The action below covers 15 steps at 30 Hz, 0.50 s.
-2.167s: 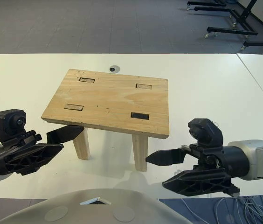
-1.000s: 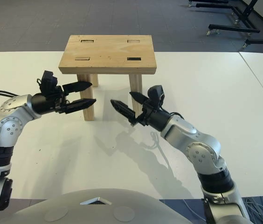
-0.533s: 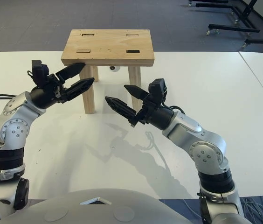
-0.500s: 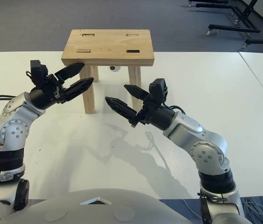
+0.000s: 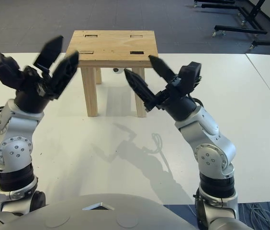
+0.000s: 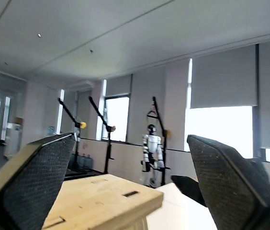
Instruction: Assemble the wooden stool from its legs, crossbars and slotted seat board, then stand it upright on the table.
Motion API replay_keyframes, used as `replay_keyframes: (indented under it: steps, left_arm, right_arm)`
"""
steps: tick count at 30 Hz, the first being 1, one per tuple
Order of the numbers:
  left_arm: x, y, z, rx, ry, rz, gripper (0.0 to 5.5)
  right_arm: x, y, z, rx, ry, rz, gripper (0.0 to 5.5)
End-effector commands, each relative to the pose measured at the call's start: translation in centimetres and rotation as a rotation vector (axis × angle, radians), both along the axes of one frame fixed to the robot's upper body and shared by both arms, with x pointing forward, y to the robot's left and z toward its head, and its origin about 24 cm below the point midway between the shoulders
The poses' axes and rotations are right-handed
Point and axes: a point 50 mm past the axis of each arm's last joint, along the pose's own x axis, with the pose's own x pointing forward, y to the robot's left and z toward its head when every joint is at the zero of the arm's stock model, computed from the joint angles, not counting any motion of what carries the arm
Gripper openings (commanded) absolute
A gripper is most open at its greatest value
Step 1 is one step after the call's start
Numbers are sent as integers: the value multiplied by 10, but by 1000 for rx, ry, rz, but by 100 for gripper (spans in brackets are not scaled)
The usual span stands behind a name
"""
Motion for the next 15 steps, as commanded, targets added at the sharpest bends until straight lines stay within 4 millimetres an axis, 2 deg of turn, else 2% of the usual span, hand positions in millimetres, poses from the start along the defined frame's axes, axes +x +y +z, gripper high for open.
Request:
replay_keyframes:
  steps: [1, 4, 8, 15]
  left_arm:
    - [10, -10, 1, 91, -41, 216, 426]
    - [17, -9, -5, 161, -58, 436, 426]
    - [20, 2, -19, 152, -15, 676, 426]
    - [21, 2, -23, 225, -92, 770, 426]
  right_arm:
    - [10, 1, 9, -98, -149, -225, 537]
    - [18, 5, 11, -139, -229, -375, 537]
    - [28, 8, 4, -110, -224, -511, 537]
    - [36, 7, 1, -103, -241, -614, 537]
